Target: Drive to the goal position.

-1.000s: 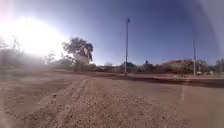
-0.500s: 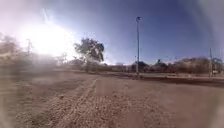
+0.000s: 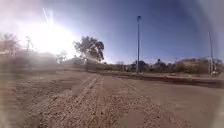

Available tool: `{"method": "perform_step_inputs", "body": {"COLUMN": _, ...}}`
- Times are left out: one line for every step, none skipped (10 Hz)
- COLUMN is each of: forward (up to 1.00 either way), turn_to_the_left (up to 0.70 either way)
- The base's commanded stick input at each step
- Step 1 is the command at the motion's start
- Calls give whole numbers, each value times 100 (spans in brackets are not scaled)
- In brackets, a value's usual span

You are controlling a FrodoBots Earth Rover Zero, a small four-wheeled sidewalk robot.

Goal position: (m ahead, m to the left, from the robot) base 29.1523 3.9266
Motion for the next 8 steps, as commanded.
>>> {"method": "perform_step_inputs", "body": {"forward": 50, "turn_to_the_left": 0}}
{"method": "perform_step_inputs", "body": {"forward": 50, "turn_to_the_left": 0}}
{"method": "perform_step_inputs", "body": {"forward": 50, "turn_to_the_left": 0}}
{"method": "perform_step_inputs", "body": {"forward": 50, "turn_to_the_left": 0}}
{"method": "perform_step_inputs", "body": {"forward": 50, "turn_to_the_left": 0}}
{"method": "perform_step_inputs", "body": {"forward": 50, "turn_to_the_left": 0}}
{"method": "perform_step_inputs", "body": {"forward": 50, "turn_to_the_left": 0}}
{"method": "perform_step_inputs", "body": {"forward": 50, "turn_to_the_left": 0}}
